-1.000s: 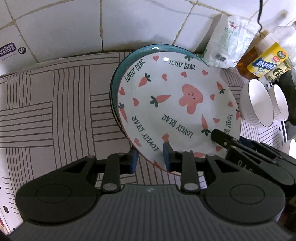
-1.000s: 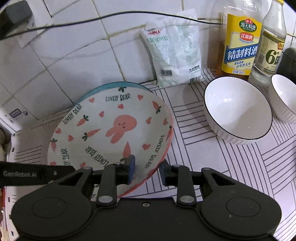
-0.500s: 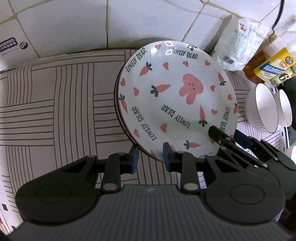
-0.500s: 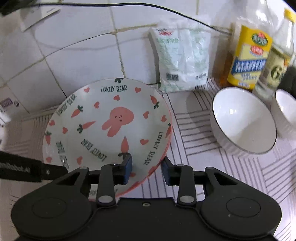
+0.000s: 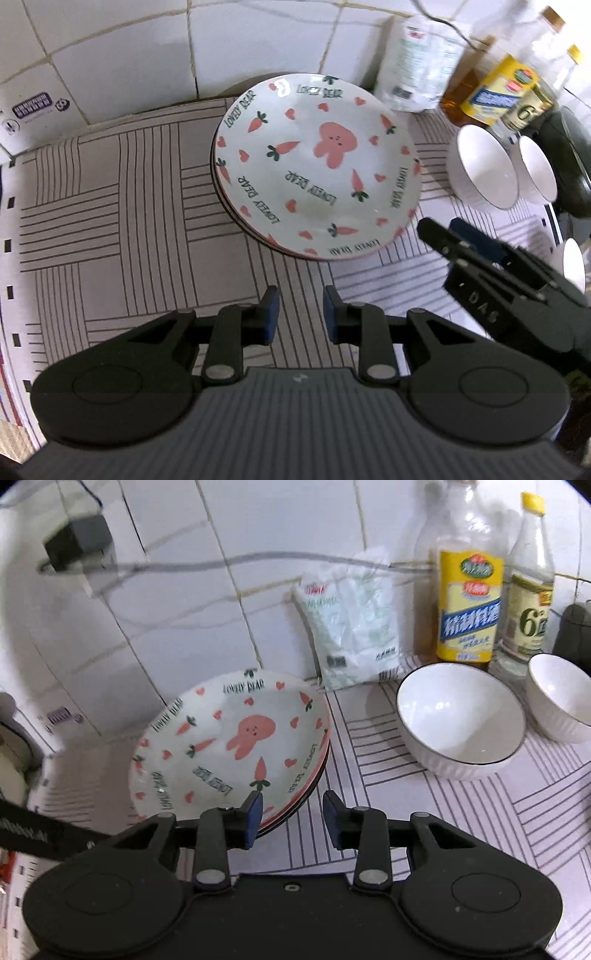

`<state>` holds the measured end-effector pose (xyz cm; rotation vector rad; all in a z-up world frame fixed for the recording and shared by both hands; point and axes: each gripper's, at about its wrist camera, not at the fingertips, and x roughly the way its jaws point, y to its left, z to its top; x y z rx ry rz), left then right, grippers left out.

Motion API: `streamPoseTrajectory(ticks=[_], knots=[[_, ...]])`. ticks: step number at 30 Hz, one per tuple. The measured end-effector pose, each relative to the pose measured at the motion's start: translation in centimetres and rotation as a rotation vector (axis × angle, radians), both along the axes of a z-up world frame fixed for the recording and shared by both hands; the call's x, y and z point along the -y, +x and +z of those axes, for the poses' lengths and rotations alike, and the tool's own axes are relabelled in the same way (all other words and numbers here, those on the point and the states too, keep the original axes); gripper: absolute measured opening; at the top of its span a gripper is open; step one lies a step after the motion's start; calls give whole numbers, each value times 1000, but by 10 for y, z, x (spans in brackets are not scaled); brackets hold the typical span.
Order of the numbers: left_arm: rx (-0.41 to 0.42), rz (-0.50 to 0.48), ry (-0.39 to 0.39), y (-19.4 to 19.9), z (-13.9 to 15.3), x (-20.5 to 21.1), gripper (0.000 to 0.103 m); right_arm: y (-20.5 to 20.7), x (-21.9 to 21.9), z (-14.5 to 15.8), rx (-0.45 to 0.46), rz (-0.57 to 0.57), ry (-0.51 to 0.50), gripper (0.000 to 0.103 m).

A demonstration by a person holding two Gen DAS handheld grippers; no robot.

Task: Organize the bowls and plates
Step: 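Lower the bunny plate onto the stack and open both grippers, then move both grippers to the white bowl beside the stove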

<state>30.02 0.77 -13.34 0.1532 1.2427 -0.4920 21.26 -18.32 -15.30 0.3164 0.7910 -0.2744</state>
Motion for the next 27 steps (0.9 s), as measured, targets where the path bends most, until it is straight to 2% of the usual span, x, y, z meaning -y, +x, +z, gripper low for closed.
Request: streamPoseTrajectory(ticks=[2, 9, 19, 22, 27], knots=[[19, -10, 7, -10, 6, 1, 27, -8, -1, 8, 12, -5, -8, 42], [93, -83, 42, -46, 30, 7, 35, -46, 9, 28, 61, -73, 142, 42], [145, -111, 46, -90, 58, 36, 48, -99, 29, 70, 103, -50, 11, 43], [136, -110, 46, -103, 65, 54, 51, -116, 48, 79, 101, -37, 41, 51], [159, -86, 30, -129, 74, 90, 64, -142, 75, 90, 93, 50, -26, 61]])
